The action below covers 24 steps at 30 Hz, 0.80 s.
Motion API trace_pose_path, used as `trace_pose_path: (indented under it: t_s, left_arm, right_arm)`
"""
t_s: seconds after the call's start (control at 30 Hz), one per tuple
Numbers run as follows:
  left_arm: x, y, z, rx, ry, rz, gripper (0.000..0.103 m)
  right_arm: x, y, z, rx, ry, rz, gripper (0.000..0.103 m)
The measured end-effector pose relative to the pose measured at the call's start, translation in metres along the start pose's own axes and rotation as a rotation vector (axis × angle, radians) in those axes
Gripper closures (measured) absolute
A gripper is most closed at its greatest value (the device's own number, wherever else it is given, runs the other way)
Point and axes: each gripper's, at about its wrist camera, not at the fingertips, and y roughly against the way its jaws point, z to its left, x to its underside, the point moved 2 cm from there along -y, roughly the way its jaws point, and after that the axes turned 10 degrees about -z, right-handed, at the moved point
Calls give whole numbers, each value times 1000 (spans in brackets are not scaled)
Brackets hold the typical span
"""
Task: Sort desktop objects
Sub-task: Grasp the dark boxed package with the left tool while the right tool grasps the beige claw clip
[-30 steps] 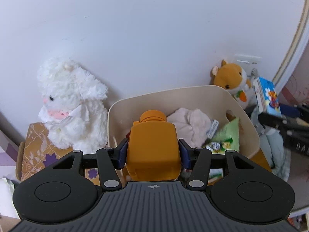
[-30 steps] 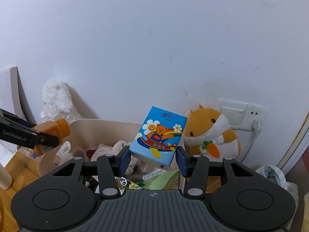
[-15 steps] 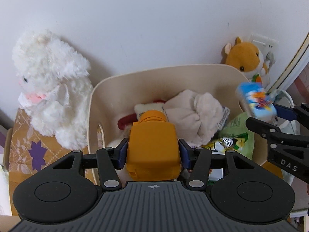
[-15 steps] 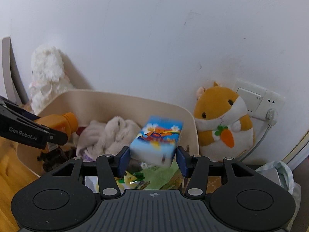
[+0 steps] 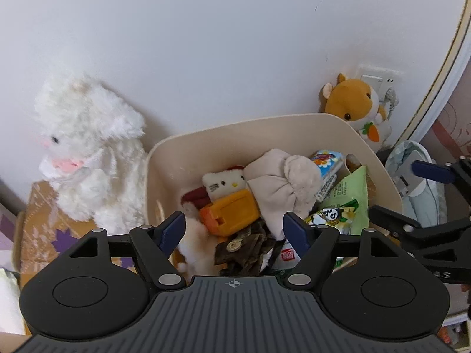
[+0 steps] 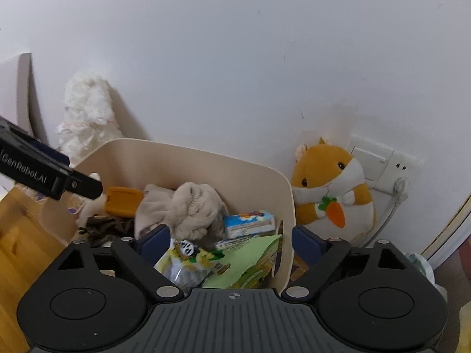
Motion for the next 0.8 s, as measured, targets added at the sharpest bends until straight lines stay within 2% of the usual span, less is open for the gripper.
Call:
trace_pose_path:
  t_s: [0.1, 0.27, 0.47, 0.6, 0.8]
  left_arm:
    - [9, 17, 5, -7, 5, -9, 25]
    - [41, 39, 13, -16, -11, 26, 25]
    - [92, 52, 19, -8, -42, 135, 25]
    - [130, 59, 17, 30, -52, 210, 25]
    - [171, 73, 3, 111, -137, 283, 25]
  right_arm:
    - [8, 21, 6, -14, 12, -18, 4]
    - [34, 55, 19, -57, 28, -20, 1]
    - [80, 83, 38, -138, 52, 44, 0]
    - [108, 93, 54, -201, 78, 103, 1]
    - [135, 100, 80, -301, 132, 155, 0]
